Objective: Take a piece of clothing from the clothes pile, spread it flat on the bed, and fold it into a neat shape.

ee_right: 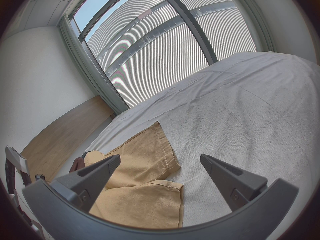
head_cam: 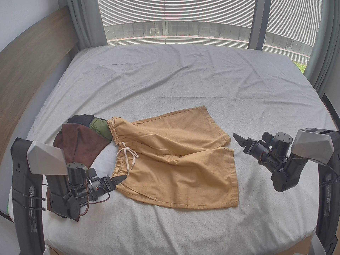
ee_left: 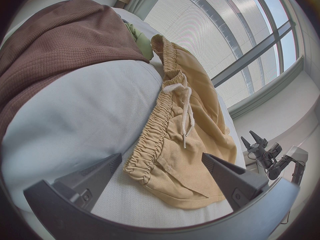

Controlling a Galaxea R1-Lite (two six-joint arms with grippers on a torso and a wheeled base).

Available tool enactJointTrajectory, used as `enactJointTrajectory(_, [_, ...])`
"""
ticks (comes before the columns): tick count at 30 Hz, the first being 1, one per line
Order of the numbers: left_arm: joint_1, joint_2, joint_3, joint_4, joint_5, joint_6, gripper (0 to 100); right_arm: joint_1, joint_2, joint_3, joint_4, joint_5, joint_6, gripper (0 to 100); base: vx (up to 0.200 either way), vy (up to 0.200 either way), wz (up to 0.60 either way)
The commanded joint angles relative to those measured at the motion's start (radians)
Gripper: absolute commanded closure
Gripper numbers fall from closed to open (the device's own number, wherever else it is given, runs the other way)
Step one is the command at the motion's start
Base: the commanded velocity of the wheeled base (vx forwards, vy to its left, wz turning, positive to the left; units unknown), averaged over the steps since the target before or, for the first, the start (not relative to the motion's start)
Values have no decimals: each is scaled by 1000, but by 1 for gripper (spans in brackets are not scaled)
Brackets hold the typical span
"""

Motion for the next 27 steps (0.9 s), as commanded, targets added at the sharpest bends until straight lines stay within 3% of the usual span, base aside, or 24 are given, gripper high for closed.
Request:
enactJointTrajectory(1, [1,16,-8,1,1,-1,0,1,3,0,-2,0,1,0,0,0,0])
enactJointTrajectory(2, [1,16,-8,1,1,-1,0,3,3,1,0,0,1,0,0,0,0])
enactJointTrajectory(3, [1,16,-8,1,1,-1,100,3,5,1,0,0,1,0,0,0,0])
enactJointTrajectory(12, [7,14,3,-13,1,-1,100,9,9,32,0,0,-6,0,0,0,0])
enactJointTrajectory(27, [2,11,55,-99,4,-1,100,19,6,222,-14,12,-144,0,0,0,0])
